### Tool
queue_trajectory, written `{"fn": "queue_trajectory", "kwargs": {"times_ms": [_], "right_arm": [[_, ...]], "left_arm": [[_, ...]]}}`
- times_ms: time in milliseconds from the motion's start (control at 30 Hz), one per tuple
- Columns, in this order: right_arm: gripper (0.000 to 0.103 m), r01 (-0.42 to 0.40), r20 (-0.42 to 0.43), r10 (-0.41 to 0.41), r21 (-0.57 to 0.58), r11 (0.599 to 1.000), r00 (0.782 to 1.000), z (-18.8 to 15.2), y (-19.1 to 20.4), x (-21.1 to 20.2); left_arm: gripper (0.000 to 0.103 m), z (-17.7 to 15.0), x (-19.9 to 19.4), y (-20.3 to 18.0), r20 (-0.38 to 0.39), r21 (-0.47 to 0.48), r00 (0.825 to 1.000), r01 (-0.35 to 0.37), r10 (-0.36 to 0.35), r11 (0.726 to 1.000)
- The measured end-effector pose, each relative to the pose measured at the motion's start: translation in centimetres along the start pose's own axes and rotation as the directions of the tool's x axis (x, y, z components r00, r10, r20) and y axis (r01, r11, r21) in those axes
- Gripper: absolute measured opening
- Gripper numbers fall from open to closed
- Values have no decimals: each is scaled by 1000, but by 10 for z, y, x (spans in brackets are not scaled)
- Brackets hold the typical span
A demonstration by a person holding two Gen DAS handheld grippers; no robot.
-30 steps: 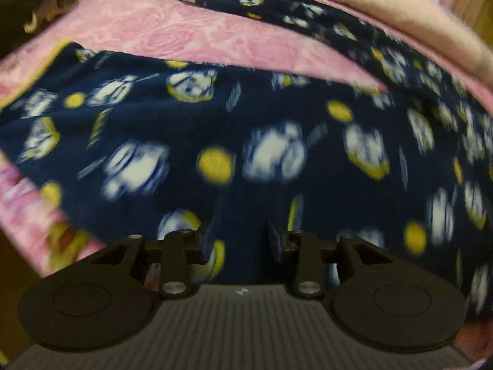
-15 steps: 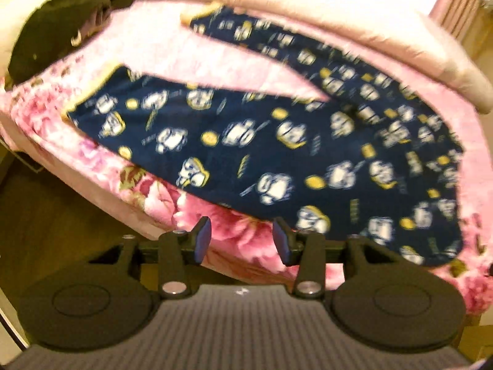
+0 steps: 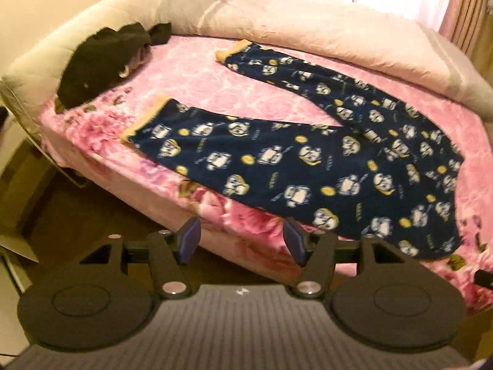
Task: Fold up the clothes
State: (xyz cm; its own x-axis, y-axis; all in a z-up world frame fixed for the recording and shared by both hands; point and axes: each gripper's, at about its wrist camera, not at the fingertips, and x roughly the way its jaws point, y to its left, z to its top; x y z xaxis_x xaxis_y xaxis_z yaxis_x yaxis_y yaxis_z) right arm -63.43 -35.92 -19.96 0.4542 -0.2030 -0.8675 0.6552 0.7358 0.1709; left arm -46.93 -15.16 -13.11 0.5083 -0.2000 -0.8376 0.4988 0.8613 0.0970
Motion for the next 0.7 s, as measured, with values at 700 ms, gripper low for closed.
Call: {"fn": "queue_trajectory", "kwargs": {"times_ms": [700], "right_arm": [[70,58,-74,-58,-12,998,996,-15,2,-7]], "left_arm": [[58,-21,-8,-16,-31,70,999,40,-38,997]]}}
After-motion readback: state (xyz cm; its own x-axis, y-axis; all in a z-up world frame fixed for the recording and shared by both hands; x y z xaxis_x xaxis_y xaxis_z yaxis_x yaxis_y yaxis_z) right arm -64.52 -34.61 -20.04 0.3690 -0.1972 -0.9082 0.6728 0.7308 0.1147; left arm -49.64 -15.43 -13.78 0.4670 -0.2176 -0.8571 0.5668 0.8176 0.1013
